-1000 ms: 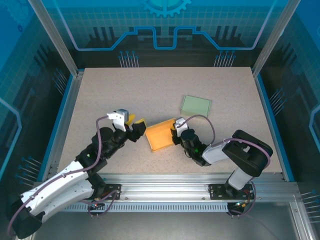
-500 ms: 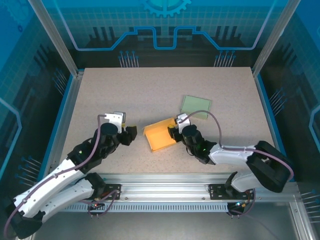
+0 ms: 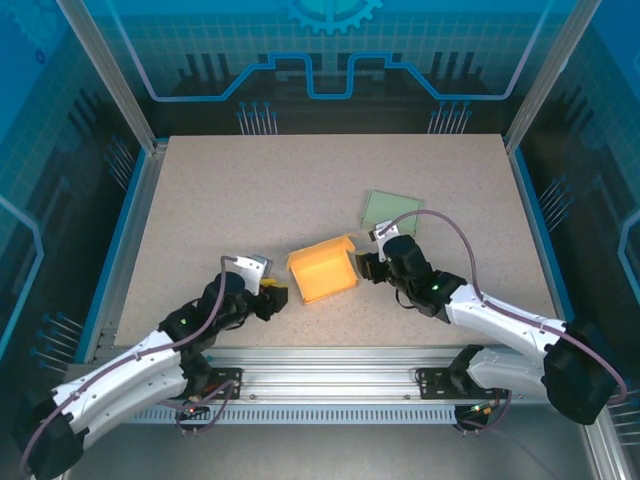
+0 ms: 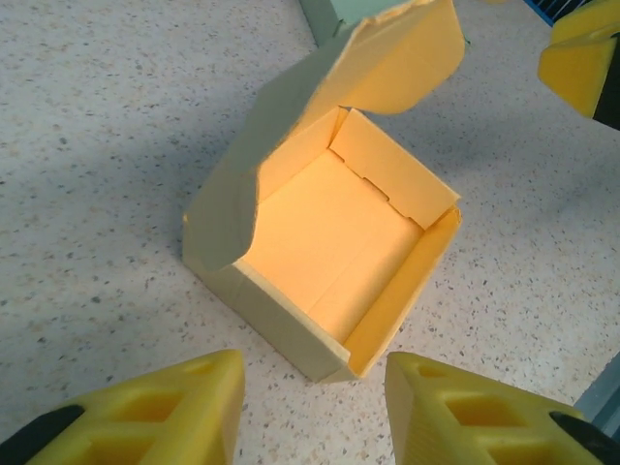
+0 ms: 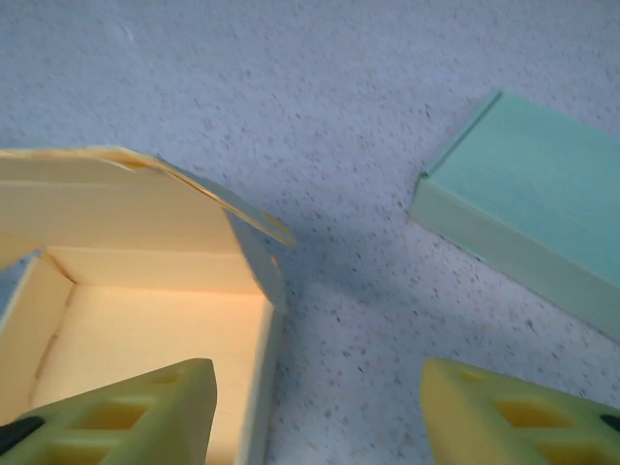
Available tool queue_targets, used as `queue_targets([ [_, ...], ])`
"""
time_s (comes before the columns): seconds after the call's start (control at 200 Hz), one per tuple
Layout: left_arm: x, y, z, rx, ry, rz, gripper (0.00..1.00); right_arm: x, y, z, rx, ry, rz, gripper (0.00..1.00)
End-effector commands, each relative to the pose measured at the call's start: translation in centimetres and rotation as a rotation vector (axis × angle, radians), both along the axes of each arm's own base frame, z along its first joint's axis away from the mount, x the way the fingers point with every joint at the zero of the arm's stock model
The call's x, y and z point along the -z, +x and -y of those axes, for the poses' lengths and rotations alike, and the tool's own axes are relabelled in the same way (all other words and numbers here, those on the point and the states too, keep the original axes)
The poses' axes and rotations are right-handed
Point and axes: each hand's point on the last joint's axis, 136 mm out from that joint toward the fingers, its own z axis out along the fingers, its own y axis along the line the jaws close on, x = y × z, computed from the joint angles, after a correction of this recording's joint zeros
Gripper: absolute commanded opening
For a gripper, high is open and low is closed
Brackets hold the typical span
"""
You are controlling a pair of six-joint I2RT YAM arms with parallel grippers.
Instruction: Fold the paper box
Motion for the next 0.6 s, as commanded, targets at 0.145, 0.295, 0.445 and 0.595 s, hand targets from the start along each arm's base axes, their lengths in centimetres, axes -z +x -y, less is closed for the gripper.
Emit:
queue_targets([
  [0.145,-2.6,1.8,2.2,0.056,-0.062,0.16,0.42,-1.5,0.0,-0.7,-0.078,0.045,-0.048,0.6],
  [0.295,-2.0,2.8,2.3,0.041,-0.016,0.162,0.37,-1.6,0.6,-1.5,-0.113,0.068,-0.051,0.58],
  [0.445,-1.7,3.6,2.6,0.022,-0.014,0.163,0.3,-1.1,1.1,-2.8,-0.159,0.077,-0.069,0.51],
  [0.595,-1.4,4.4,2.9,0.008,-0.007,0.159,0.27,-0.3,2.4,-3.1,-0.137,0.067,-0.063,0.49],
])
